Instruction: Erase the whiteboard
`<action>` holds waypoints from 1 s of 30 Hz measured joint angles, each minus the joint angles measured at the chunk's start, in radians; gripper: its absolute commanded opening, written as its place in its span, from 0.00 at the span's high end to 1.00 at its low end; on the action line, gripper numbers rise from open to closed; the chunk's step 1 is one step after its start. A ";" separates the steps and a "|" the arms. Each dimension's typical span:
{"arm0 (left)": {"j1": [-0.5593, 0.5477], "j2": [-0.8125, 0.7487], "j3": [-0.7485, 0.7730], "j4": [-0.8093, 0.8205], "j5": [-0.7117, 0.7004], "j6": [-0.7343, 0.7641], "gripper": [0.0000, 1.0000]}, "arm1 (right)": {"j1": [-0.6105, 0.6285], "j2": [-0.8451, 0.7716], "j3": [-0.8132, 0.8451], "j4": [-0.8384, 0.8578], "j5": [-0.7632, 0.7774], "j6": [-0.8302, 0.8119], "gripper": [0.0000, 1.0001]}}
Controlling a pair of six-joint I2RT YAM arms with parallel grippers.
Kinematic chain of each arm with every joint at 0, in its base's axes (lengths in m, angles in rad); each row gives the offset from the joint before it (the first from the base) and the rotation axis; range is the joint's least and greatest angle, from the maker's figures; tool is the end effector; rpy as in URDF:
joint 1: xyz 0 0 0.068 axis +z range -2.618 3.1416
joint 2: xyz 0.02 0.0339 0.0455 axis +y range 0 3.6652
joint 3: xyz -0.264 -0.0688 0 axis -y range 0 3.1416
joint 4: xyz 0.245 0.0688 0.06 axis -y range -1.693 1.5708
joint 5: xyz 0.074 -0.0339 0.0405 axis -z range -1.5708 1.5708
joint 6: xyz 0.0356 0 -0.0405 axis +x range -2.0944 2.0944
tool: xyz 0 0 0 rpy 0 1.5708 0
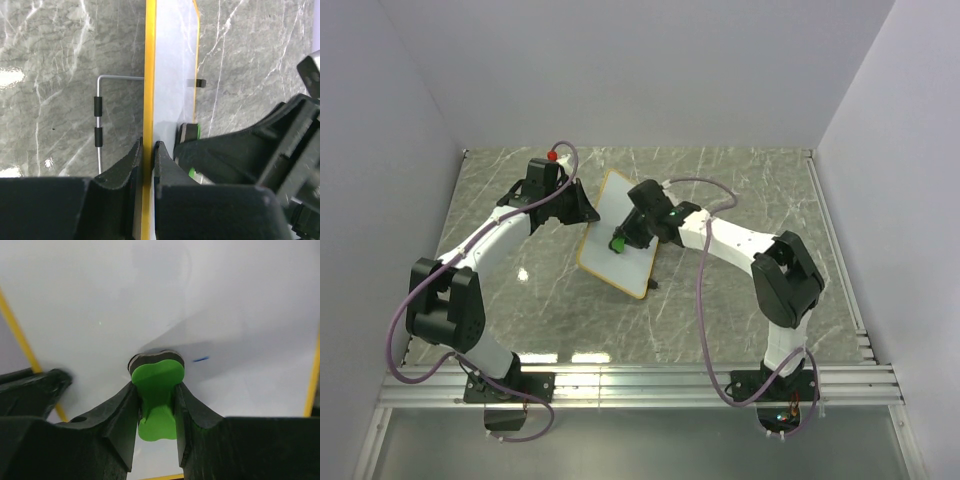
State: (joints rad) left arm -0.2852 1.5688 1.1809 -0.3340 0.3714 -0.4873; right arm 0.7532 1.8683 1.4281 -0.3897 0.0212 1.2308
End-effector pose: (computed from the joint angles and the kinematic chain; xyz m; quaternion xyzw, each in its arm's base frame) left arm 0.3317 -0.1107 0.2696 -0.0147 0.8987 -0.3083 0.3115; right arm 0.3059 0.2857 0.2349 0.2242 0.9048 0.2976 0.2063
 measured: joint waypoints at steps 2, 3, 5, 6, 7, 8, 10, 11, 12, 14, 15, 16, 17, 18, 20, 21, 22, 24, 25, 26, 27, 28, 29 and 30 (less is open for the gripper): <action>-0.001 0.000 0.000 -0.001 -0.004 0.000 1.00 | -0.020 -0.011 -0.047 0.023 -0.006 0.007 1.00; -0.001 0.000 0.000 -0.001 -0.004 0.000 1.00 | -0.036 -0.015 -0.073 0.029 -0.009 0.010 1.00; -0.003 0.000 0.000 0.000 -0.004 0.000 1.00 | -0.080 -0.017 -0.118 0.037 -0.008 0.010 1.00; -0.003 -0.001 0.000 0.001 -0.003 -0.001 1.00 | -0.105 -0.014 -0.138 0.037 -0.005 0.009 1.00; -0.005 -0.001 0.000 0.003 -0.002 -0.003 1.00 | -0.124 -0.011 -0.152 0.035 0.000 0.006 1.00; -0.008 -0.003 0.000 0.005 -0.001 -0.004 1.00 | -0.146 -0.003 -0.166 0.031 0.006 0.003 1.00; -0.013 -0.007 0.000 0.008 -0.003 -0.005 1.00 | -0.182 0.018 -0.177 0.013 0.020 -0.006 1.00; -0.015 -0.008 0.000 0.010 -0.004 -0.005 1.00 | -0.192 0.027 -0.177 0.009 0.018 -0.010 1.00; -0.016 -0.008 0.002 0.011 -0.003 -0.005 1.00 | -0.197 0.031 -0.171 0.002 0.012 -0.017 1.00; -0.017 -0.008 0.002 0.011 -0.004 -0.004 1.00 | -0.193 0.038 -0.149 -0.023 0.016 -0.027 1.00; -0.017 -0.008 0.003 0.011 -0.004 -0.004 1.00 | -0.192 0.043 -0.136 -0.037 0.017 -0.030 1.00; -0.017 -0.008 0.003 0.011 -0.005 -0.004 1.00 | -0.190 0.051 -0.117 -0.058 0.019 -0.031 1.00; -0.017 -0.008 0.003 0.011 -0.005 -0.004 1.00 | -0.189 0.058 -0.101 -0.077 0.021 -0.032 1.00; -0.017 -0.008 0.003 0.011 -0.005 -0.004 1.00 | -0.187 0.065 -0.082 -0.100 0.023 -0.031 1.00; -0.018 -0.008 0.004 0.011 -0.007 -0.004 1.00 | -0.180 0.084 -0.033 -0.146 0.026 -0.029 1.00; -0.018 -0.008 0.004 0.011 -0.008 -0.004 1.00 | -0.178 0.090 -0.013 -0.161 0.027 -0.027 1.00; -0.018 -0.008 0.004 0.011 -0.010 -0.004 1.00 | -0.174 0.100 0.016 -0.180 0.028 -0.023 1.00; -0.018 -0.007 0.005 0.011 -0.011 -0.005 1.00 | -0.165 0.114 0.078 -0.192 0.031 -0.014 1.00; -0.019 -0.006 0.005 0.011 -0.011 -0.005 1.00 | -0.160 0.121 0.111 -0.188 0.031 -0.009 1.00; -0.019 -0.006 0.005 0.012 -0.012 -0.006 1.00 | -0.153 0.127 0.142 -0.182 0.028 -0.002 1.00; -0.020 -0.005 0.005 0.013 -0.014 -0.006 1.00 | -0.144 0.131 0.167 -0.175 0.023 0.006 1.00; -0.020 -0.003 0.005 0.014 -0.014 -0.007 1.00 | -0.135 0.133 0.188 -0.171 0.016 0.014 1.00; -0.020 -0.002 0.005 0.016 -0.014 -0.008 1.00 | -0.127 0.134 0.203 -0.165 0.010 0.023 1.00; -0.021 -0.001 0.005 0.016 -0.014 -0.008 1.00 | -0.119 0.135 0.216 -0.162 0.005 0.031 1.00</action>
State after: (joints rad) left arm -0.3058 1.5681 1.1858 -0.3183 0.3569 -0.4957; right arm 0.6342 2.0029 1.6436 -0.5514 0.0261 1.2613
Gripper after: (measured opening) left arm 0.123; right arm 0.378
